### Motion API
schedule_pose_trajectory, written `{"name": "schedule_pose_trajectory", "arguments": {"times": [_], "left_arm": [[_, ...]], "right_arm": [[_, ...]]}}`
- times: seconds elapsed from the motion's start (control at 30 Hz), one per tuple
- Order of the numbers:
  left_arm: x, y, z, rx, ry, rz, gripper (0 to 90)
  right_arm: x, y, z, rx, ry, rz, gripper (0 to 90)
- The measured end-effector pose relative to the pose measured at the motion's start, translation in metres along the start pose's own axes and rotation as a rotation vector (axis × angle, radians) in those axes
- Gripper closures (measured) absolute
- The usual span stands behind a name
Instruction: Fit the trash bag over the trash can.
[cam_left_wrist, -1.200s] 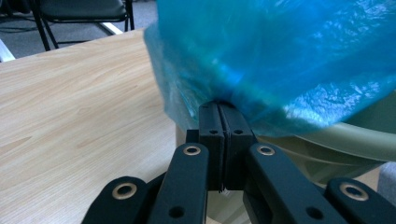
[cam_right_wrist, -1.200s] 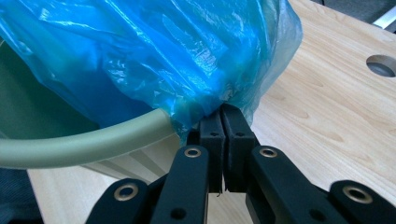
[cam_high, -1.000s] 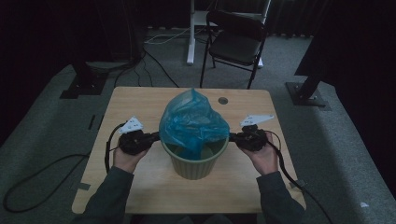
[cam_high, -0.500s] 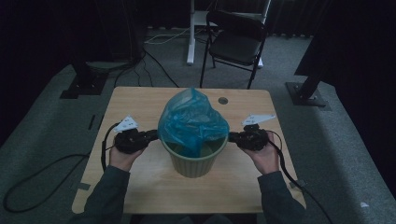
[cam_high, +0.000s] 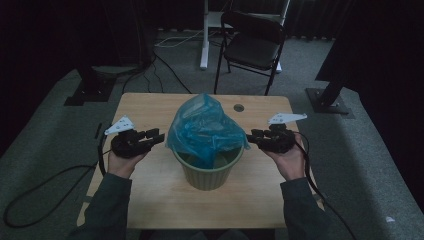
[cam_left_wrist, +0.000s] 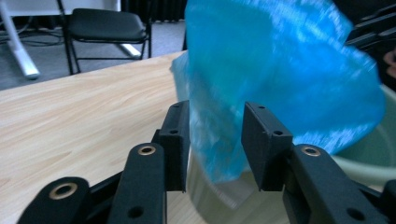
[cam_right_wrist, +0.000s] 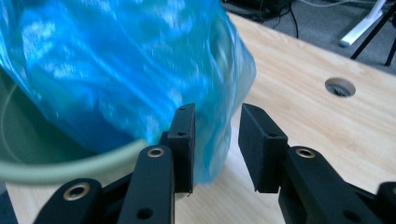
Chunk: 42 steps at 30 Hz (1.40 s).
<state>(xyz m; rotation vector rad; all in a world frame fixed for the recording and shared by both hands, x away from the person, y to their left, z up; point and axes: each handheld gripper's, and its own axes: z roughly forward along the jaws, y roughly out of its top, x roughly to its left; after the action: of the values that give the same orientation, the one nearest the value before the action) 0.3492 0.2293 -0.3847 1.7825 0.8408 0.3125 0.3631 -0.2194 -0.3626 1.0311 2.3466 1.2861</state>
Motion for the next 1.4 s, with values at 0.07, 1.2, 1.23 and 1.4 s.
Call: {"name": "schedule_pose_trajectory", "arguments": {"times": [0.07, 1.2, 1.23, 1.4], "left_arm": [[0.000, 0.004, 0.003, 0.007, -0.011, -0.002, 60.1], [-0.011, 0.021, 0.028, 0.023, -0.047, 0.039, 89.5], [-0.011, 0.021, 0.028, 0.023, -0.047, 0.039, 89.5], [-0.011, 0.022, 0.029, 0.017, -0.052, 0.037, 86.5]], "right_arm": [[0.002, 0.009, 0.002, -0.012, -0.001, -0.007, 64.2], [0.004, 0.043, 0.038, 0.012, 0.079, -0.014, 87.2], [0.003, 0.044, 0.037, 0.006, 0.082, -0.010, 80.6], [0.001, 0.050, 0.041, -0.017, 0.125, 0.041, 49.8]]}}
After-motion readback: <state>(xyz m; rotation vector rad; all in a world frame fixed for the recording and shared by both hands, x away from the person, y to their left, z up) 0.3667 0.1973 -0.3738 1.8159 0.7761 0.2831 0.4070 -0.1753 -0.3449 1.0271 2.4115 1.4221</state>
